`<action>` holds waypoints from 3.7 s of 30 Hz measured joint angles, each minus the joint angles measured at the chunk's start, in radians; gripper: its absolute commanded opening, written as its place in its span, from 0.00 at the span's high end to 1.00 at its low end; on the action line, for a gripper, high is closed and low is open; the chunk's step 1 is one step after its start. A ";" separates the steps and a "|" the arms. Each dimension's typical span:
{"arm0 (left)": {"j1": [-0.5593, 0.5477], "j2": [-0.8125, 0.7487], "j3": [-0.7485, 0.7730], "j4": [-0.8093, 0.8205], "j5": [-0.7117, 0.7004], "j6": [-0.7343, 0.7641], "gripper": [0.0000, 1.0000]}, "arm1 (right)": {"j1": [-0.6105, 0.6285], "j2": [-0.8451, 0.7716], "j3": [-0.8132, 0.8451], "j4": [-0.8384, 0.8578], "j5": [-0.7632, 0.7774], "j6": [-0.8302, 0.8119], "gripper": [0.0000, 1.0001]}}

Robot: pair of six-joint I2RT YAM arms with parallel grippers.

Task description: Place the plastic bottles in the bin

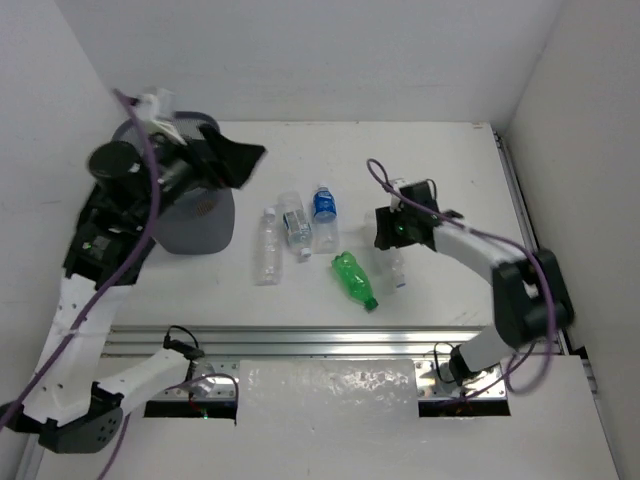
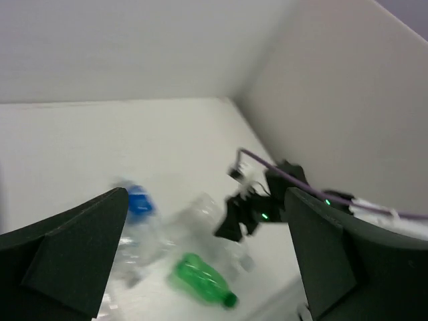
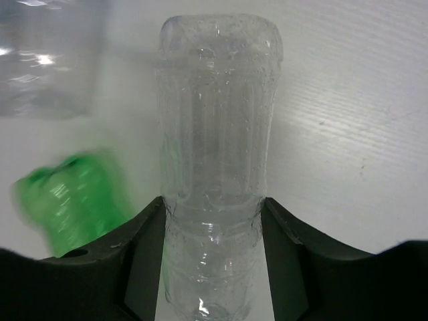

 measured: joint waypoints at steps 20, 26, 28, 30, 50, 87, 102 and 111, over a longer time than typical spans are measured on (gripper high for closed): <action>-0.499 0.143 -0.331 0.539 0.394 -0.052 0.25 | -0.023 -0.850 -0.266 0.520 -0.914 0.286 0.84; -0.506 0.164 -0.309 0.575 0.400 -0.057 1.00 | -0.027 -0.853 -0.262 0.597 -0.955 0.383 0.01; -0.511 0.182 -0.268 0.514 0.340 -0.051 1.00 | -0.023 -0.874 -0.258 0.561 -0.908 0.356 0.01; -0.518 0.196 -0.205 0.394 0.188 -0.045 1.00 | -0.022 -0.906 -0.242 0.443 -0.808 0.310 0.01; 0.274 0.306 0.286 -0.200 -0.763 -0.025 0.00 | 0.183 -0.445 -0.353 0.010 -0.183 0.134 0.01; -0.530 0.240 -0.321 0.325 0.195 -0.086 1.00 | 0.260 -0.990 -0.407 0.313 -0.458 0.274 0.01; -0.003 0.255 0.291 -0.169 -0.816 -0.048 0.40 | 0.265 -0.745 -0.389 0.132 -0.072 0.271 0.01; 0.247 0.368 0.230 -0.190 -0.832 -0.011 0.00 | 0.264 -0.164 -0.006 0.140 0.081 0.201 0.01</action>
